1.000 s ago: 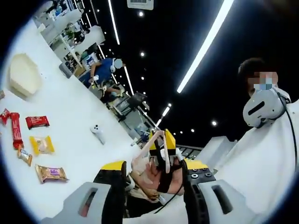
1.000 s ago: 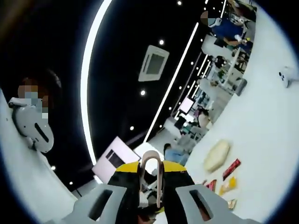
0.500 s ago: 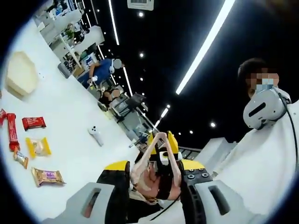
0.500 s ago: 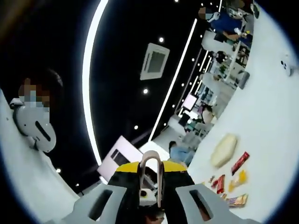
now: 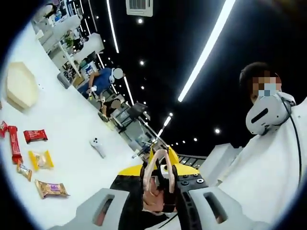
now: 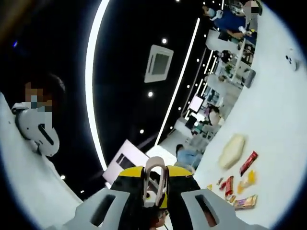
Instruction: Place the target food into the container with the food tongs after gripping and lifting it, then release it inside without dropping or visibly crushing the food.
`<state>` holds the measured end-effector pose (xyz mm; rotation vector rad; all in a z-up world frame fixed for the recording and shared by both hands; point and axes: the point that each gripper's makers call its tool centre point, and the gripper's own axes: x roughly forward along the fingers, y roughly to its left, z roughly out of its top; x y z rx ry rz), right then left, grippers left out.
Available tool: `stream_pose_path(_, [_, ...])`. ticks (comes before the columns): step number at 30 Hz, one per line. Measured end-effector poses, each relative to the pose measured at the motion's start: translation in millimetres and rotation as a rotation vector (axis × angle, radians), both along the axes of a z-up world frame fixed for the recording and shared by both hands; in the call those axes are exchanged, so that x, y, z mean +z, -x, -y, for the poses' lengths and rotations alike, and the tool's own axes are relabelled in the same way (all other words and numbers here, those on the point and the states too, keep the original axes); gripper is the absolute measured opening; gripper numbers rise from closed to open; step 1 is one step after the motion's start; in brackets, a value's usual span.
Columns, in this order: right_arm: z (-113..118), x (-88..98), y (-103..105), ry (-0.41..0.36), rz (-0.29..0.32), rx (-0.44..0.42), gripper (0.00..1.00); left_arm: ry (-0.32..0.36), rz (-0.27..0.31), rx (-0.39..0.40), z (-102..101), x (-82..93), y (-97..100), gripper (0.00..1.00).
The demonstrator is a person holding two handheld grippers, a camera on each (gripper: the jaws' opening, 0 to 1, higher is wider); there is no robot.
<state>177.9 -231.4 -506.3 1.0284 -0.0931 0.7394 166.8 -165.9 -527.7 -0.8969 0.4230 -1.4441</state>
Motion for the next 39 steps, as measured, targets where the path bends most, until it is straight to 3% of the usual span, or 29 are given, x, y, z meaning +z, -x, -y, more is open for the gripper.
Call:
stream_pose_path(5, [-2, -7.0, -1, 0.066, -0.018, 0.019, 0.19, -0.008, 0.012, 0.018, -5, 0.8, -5.7, 0.21])
stream_pose_path(9, [-4, -8.8, 1, 0.053, -0.032, 0.042, 0.17, -0.018, 0.021, 0.019, -6, 1.1, -7.1, 0.21])
stream_pose_path(15, [0, -15.4, -1, 0.057, -0.051, 0.008, 0.21, 0.0, 0.01, 0.047, -7, 4.3, -13.4, 0.21])
stream_pose_path(18, [0, -18.7, 0, 0.065, -0.06, 0.009, 0.18, -0.001, -0.002, 0.057, -7, 0.7, -15.7, 0.22])
stream_pose_path(26, [5, -11.7, 0, -0.012, -0.062, -0.018, 0.15, 0.03, -0.04, 0.083, -4, 1.8, -16.5, 0.36])
stream_pose_path(31, [10, -12.0, -2, -0.07, -0.075, -0.04, 0.14, -0.003, 0.018, 0.097, -1, -1.4, -11.3, 0.39])
stream_pose_path(39, [17, -10.1, -6, -0.103, -0.07, -0.079, 0.14, 0.017, -0.03, 0.099, 6, -4.2, -12.1, 0.42])
